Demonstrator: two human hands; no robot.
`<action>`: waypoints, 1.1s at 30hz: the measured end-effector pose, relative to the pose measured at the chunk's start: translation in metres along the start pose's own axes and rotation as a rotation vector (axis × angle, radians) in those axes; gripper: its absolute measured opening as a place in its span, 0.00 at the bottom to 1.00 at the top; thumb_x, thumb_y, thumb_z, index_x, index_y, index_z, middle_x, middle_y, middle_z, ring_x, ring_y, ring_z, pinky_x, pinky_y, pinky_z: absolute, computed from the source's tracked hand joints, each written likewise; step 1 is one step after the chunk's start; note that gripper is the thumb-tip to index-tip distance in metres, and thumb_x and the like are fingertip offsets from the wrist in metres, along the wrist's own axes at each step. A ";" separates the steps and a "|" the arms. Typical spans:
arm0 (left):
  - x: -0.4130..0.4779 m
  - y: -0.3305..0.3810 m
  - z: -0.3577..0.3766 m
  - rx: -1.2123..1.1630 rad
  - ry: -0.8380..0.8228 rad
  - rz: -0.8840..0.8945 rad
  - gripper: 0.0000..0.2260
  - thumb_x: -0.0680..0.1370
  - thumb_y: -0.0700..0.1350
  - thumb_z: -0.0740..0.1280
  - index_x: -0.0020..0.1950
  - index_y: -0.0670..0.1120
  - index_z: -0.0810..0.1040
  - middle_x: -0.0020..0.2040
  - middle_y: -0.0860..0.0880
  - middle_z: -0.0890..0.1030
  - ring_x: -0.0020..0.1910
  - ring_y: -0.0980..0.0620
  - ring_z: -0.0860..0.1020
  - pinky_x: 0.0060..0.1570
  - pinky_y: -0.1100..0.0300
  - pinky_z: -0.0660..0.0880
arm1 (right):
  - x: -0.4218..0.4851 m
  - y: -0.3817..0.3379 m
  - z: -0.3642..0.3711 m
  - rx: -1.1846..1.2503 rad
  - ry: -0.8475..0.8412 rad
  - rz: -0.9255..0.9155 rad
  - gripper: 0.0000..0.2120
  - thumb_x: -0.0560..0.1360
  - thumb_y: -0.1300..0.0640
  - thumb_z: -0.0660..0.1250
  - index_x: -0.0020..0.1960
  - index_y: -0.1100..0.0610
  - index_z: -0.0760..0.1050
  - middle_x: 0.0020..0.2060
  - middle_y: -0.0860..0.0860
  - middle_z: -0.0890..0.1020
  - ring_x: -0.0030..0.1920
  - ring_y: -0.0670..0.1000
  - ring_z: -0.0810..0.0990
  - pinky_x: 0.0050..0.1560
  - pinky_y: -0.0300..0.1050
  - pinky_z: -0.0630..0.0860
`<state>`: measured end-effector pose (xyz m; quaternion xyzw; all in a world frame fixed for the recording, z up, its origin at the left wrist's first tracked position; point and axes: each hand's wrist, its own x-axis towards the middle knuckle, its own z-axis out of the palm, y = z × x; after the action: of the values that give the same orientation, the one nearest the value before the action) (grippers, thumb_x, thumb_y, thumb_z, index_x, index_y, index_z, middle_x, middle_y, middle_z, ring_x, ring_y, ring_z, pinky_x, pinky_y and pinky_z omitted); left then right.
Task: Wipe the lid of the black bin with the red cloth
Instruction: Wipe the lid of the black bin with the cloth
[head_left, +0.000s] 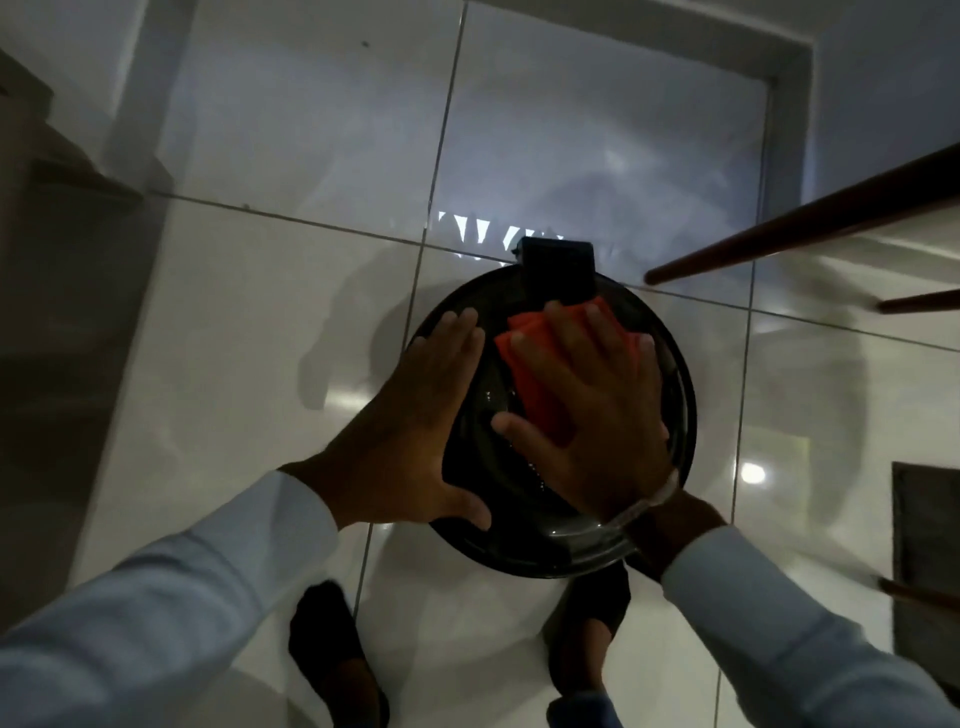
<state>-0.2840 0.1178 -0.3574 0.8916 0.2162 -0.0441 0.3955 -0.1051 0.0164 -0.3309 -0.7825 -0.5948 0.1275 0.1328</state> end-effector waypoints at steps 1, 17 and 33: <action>0.002 -0.002 0.002 0.050 0.007 -0.006 0.64 0.59 0.73 0.71 0.77 0.48 0.32 0.78 0.52 0.32 0.77 0.54 0.32 0.74 0.59 0.35 | -0.002 0.002 0.009 -0.084 -0.038 -0.038 0.32 0.72 0.37 0.64 0.72 0.48 0.67 0.75 0.53 0.63 0.76 0.59 0.56 0.69 0.72 0.56; 0.004 -0.006 0.002 0.064 0.011 -0.037 0.65 0.57 0.74 0.70 0.77 0.50 0.33 0.78 0.55 0.33 0.77 0.55 0.34 0.73 0.57 0.40 | -0.058 0.007 0.029 -0.125 0.108 0.025 0.26 0.78 0.44 0.57 0.74 0.47 0.60 0.75 0.55 0.64 0.76 0.60 0.57 0.69 0.70 0.58; 0.004 -0.007 0.006 0.065 0.050 -0.029 0.65 0.57 0.76 0.69 0.78 0.49 0.37 0.80 0.53 0.36 0.78 0.53 0.37 0.76 0.51 0.47 | -0.056 0.016 0.020 -0.152 0.096 0.195 0.27 0.77 0.42 0.56 0.74 0.48 0.63 0.76 0.54 0.61 0.77 0.59 0.54 0.66 0.71 0.61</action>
<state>-0.2829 0.1194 -0.3672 0.9015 0.2373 -0.0345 0.3603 -0.1122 -0.0408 -0.3533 -0.8496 -0.5169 0.0564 0.0884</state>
